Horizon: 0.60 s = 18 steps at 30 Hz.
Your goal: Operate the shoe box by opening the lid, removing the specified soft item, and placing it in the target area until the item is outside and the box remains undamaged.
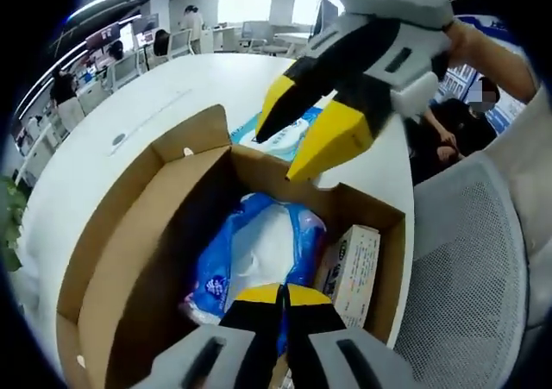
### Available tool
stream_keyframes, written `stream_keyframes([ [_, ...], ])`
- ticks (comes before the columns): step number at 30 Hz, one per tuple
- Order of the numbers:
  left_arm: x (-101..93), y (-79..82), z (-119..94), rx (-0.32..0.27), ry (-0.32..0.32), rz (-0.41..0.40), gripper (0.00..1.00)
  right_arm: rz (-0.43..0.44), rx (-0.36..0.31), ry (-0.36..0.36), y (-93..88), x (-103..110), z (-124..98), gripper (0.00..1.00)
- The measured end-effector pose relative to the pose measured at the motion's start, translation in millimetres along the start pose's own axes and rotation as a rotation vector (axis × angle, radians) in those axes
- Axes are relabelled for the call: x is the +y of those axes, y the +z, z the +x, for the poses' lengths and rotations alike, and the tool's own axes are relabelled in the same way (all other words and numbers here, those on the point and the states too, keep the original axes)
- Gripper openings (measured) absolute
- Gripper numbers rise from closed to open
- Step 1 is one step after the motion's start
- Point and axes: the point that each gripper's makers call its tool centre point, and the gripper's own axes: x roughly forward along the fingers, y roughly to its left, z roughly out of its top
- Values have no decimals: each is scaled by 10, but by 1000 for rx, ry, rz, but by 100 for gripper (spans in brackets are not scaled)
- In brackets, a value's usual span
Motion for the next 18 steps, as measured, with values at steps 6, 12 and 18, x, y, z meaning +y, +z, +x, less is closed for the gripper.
stream_keyframes([
  [6, 6, 4, -27, -11, 3, -9, 0, -57, 45, 19, -18, 53, 180, 23],
  [12, 2, 1, -42, -27, 6, -37, 0, -96, 75, 27, -38, 62, 323, 22],
  [18, -54, -9, -41, -32, -7, 78, 10, -161, 117, 19, -76, 43, 459, 18],
])
